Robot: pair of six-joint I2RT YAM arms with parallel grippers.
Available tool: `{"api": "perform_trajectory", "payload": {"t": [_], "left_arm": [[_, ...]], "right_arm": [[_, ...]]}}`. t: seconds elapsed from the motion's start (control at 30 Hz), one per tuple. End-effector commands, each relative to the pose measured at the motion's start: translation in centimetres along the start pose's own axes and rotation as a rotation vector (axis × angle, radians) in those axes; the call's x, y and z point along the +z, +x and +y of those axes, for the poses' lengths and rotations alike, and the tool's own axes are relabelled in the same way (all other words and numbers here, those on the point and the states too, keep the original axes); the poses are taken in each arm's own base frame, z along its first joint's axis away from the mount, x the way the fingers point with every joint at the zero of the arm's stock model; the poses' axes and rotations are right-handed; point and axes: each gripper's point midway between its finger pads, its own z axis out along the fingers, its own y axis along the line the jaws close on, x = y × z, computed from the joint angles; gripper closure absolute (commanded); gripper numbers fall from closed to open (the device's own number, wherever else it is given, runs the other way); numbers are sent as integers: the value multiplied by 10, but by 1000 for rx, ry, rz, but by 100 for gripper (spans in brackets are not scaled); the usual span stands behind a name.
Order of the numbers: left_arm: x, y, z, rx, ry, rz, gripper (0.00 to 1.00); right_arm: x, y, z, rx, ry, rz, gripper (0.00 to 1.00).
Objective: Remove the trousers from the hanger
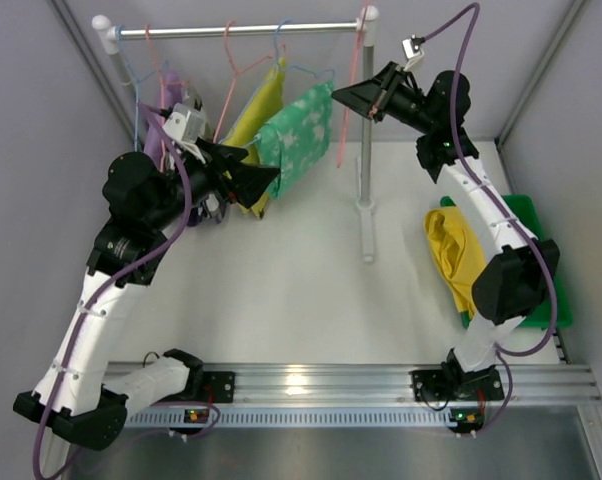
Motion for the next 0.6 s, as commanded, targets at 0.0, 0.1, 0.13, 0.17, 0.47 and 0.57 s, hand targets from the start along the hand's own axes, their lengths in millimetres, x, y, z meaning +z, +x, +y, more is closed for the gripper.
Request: {"api": "perform_trajectory", "payload": {"t": [0.0,0.1,0.13,0.17,0.47,0.57], "left_arm": [[-1,-19,-7,33,25,-58,1],[0,-18,-5,26,19,-54,1],[0,-18,-6,20,23,-54,1],[1,-17,-5,17,21,-52,1],[1,-15,-4,13,17,-45,1],[-1,-14,-3,13,12,-44,1]], "right_arm": [[-11,-14,34,-121,-61,-23,100],[-14,-1,40,-111,-78,29,100],[-14,1,38,-97,-72,36,100],[-14,4,35,-82,-63,48,100],[-10,28,14,-5,-8,125,100],[-10,35,5,29,15,144,100]]}}
